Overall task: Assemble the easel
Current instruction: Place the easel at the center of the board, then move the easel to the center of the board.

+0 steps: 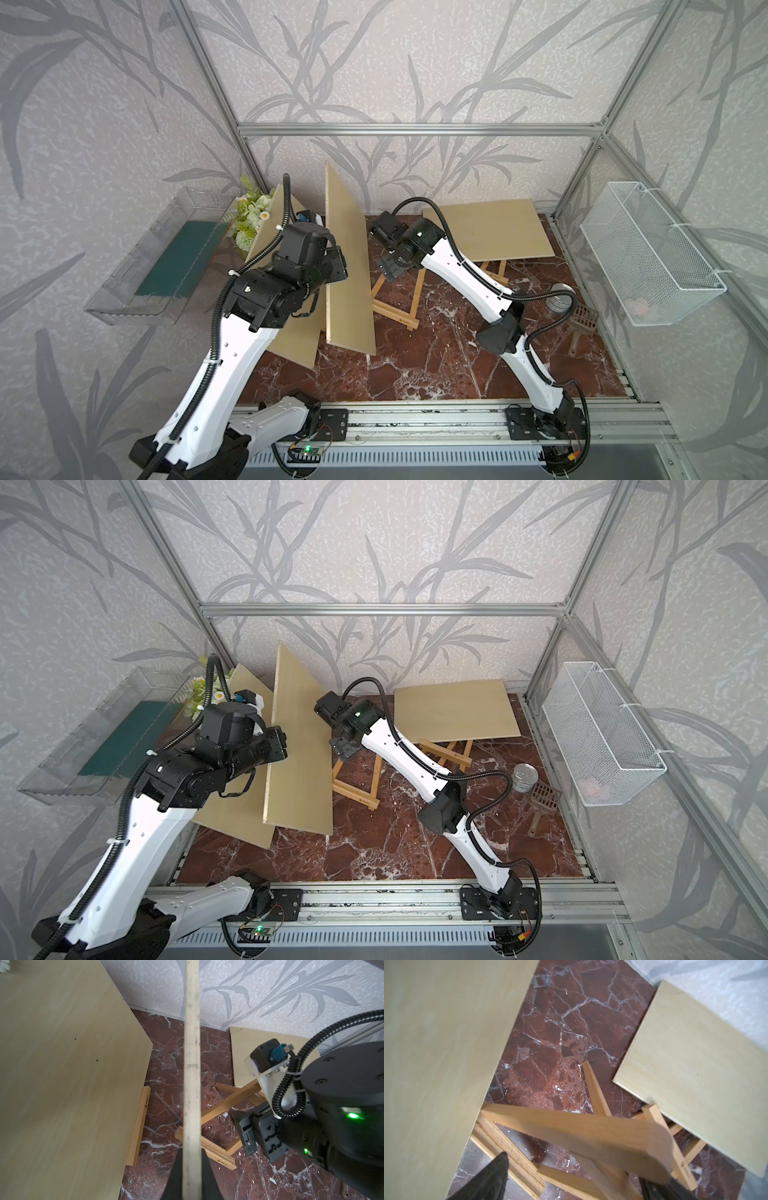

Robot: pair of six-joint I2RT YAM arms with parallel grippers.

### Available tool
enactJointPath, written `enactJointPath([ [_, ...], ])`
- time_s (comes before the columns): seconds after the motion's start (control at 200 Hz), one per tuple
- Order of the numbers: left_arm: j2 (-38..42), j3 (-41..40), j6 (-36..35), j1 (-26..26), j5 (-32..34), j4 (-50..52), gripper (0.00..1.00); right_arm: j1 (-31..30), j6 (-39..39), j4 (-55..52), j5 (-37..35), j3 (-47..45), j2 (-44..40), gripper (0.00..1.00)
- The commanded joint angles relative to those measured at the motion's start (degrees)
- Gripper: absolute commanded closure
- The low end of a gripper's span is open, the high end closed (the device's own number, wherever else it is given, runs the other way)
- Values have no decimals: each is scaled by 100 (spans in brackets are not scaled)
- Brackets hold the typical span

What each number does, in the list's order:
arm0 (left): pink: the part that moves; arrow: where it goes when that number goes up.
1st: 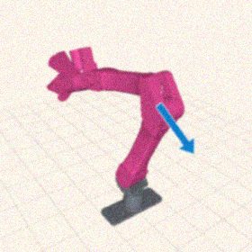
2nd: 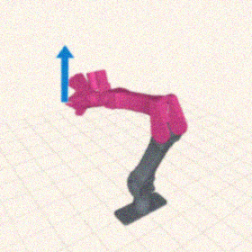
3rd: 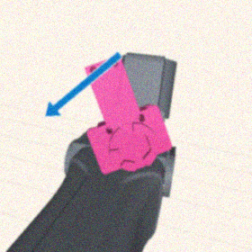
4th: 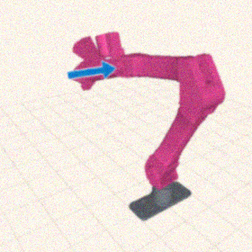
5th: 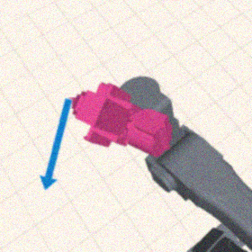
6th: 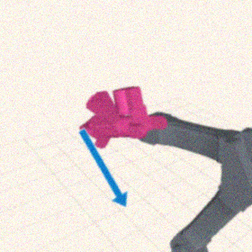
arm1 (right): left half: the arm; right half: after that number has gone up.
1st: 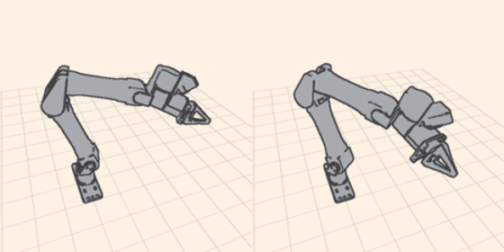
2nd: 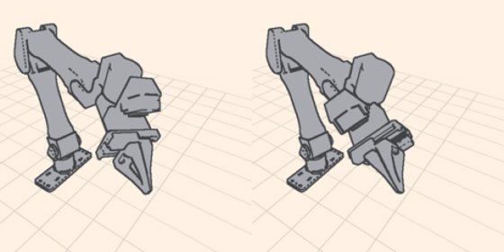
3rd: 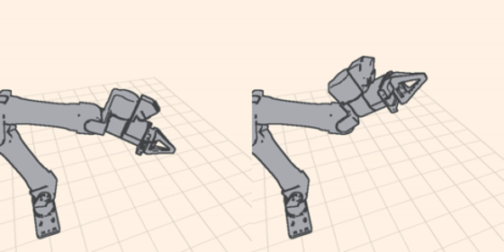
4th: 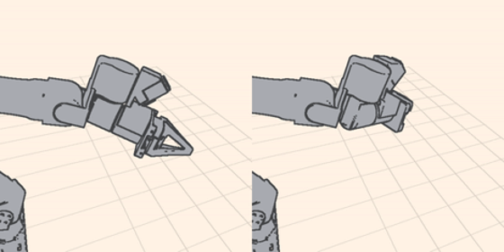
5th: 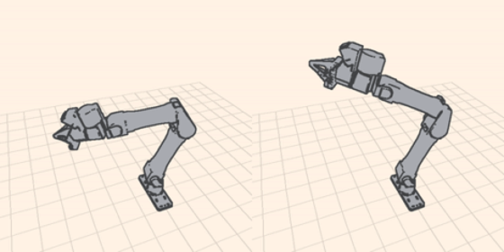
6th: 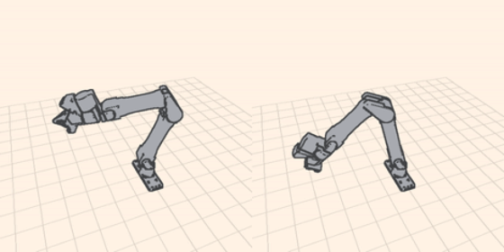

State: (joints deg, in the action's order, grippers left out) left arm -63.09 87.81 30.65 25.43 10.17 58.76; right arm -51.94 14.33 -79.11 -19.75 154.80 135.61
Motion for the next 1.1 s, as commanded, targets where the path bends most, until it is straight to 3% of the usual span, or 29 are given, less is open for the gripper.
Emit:
enactJointPath([
  [0.0, 202, 65, 126, 14, 136, -1234, 100, -99, -167, 55, -5, 134, -291, 1],
  [0.27, 165, -119, 100, 7, 230, -1314, 100, -210, -449, 197, -691, 270, -628, 1],
  [0.41, 104, -217, 111, 8, 161, -1427, 100, 25, -638, 311, -971, 137, -1029, 1],
  [0.64, -158, -360, 269, 6, 85, -1887, 100, 631, -506, 488, -983, -960, -1618, 0],
  [0.86, -712, -96, -214, 6, 349, -2246, 100, 1111, -158, 293, -347, -1441, -1993, 0],
  [1.095, -1700, 388, -859, -143, 897, -2635, 100, 1206, -44, 781, 303, -2682, -2644, 0],
])
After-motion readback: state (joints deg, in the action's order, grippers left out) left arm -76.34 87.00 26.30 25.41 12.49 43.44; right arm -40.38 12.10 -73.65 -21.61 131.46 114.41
